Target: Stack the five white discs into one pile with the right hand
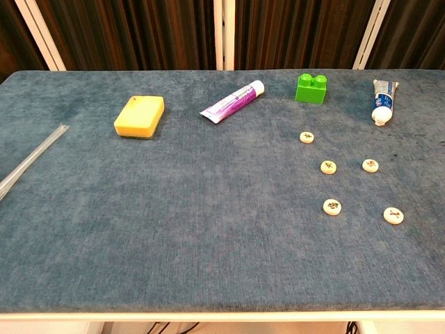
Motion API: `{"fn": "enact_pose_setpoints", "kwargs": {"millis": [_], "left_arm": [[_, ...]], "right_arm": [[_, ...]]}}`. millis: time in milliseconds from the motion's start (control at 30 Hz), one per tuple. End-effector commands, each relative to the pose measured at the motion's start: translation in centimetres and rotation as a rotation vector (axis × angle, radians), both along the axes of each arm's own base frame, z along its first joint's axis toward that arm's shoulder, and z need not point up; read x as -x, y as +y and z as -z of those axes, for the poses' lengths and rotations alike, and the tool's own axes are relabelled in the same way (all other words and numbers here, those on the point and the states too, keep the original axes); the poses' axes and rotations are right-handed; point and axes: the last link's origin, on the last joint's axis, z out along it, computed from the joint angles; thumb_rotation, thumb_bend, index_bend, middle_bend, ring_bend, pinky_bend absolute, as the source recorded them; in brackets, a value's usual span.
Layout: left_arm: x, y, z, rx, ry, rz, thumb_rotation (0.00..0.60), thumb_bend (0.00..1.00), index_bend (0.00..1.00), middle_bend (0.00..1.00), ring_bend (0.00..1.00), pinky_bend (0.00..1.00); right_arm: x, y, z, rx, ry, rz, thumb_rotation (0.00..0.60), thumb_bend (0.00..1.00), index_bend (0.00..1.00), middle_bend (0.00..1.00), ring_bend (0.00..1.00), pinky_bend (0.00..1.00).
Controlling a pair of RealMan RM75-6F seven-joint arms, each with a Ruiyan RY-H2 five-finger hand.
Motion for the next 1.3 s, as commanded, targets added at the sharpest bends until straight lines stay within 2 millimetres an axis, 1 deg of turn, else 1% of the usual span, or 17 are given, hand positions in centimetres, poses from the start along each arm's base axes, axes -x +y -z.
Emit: {"fn": "enact_pose_setpoints", "kwargs": {"millis": [33,233,333,400,433,533,600,733,767,800,833,867,967,1100,1300], "left_arm": [[0.0,0.0,0.1,0.01,0.005,-0.004,0.6,0.0,0.0,0.0,0.0,0.0],[-0.3,-0.1,0.2,0.031,-0.003,-0.007,0.6,0.0,0.0,0.0,0.0,0.0],[-0.6,-0.1,0.3,0.038,-0.008,-0.002,0.6,0.0,0.0,0.0,0.0,0.0],[-0.7,0.0,0.3,0.039,-0.015,0.002,0.6,0.0,0.0,0.0,0.0,0.0],[-0.7,0.1,0.3,0.04,-0.018,0.004,0.6,0.0,0.0,0.0,0.0,0.0],[-0.8,0.1,0.6,0.043,-0.023,0.015,0.6,0.0,0.0,0.0,0.0,0.0],[-0.9,0.0,0.8,0.043,-0.029,0.02,0.6,0.0,0.0,0.0,0.0,0.0],[-0.7,-0.3,1.0,0.043,-0.032,0.01,0.6,0.0,0.0,0.0,0.0,0.0],[-0.4,-0.5,1.0,0.08,0.055,0.05,0.6,0.0,0.0,0.0,0.0,0.0],[-0.9,0.0,0.4,0.082,0.083,0.099,0.6,0.0,0.0,0.0,0.0,0.0],[-0.2,-0.5,-0.4,0.078,0.08,0.072,0.6,0.0,0.0,0.0,0.0,0.0],[0.5,-0.8,-0.4,0.082,0.07,0.047,0.6,0.0,0.0,0.0,0.0,0.0],[1.0,-1.4,0.0,0.063,0.043,0.029,0.6,0.0,0.0,0.0,0.0,0.0],[1.1,-1.6,0.2,0.047,0.016,0.007,0.6,0.0,0.0,0.0,0.0,0.0],[0.9,-1.8,0.4,0.038,-0.015,-0.014,0.6,0.0,0.0,0.0,0.0,0.0]], "right_arm": [[0.1,0.0,-0.1,-0.003,0.001,0.007,0.6,0.09,0.0,0.0,0.0,0.0],[-0.5,0.0,0.1,-0.013,-0.047,-0.035,0.6,0.11,0.0,0.0,0.0,0.0],[-1.1,-0.1,0.6,-0.03,-0.066,-0.085,0.6,0.12,0.0,0.0,0.0,0.0],[-1.7,-0.4,1.4,-0.066,-0.056,-0.105,0.6,0.13,0.0,0.0,0.0,0.0],[-2.0,-0.6,1.9,-0.089,-0.051,-0.115,0.6,0.14,0.0,0.0,0.0,0.0],[-3.8,-1.5,3.7,-0.181,-0.029,-0.159,0.6,0.22,0.01,0.0,0.0,0.0],[-5.2,-2.3,5.0,-0.234,0.007,-0.199,0.6,0.27,0.03,0.0,0.0,0.0],[-7.0,-3.8,7.8,-0.319,0.068,-0.228,0.6,0.27,0.08,0.0,0.0,0.0],[-7.4,-4.1,8.7,-0.344,0.075,-0.231,0.6,0.27,0.09,0.0,0.0,0.0],[-7.8,-4.2,9.4,-0.362,0.078,-0.233,0.6,0.27,0.09,0.0,0.0,0.0],[-8.1,-4.3,10.0,-0.379,0.082,-0.236,0.6,0.27,0.1,0.0,0.0,0.0],[-8.5,-4.4,10.8,-0.398,0.09,-0.242,0.6,0.27,0.11,0.0,0.0,0.0],[-9.0,-4.5,12.4,-0.43,0.112,-0.249,0.6,0.27,0.13,0.0,0.0,0.0],[-9.6,-4.4,13.9,-0.448,0.119,-0.259,0.6,0.28,0.16,0.0,0.0,0.0],[-9.7,-4.9,15.6,-0.457,0.135,-0.261,0.6,0.3,0.27,0.0,0.0,0.0]]}}
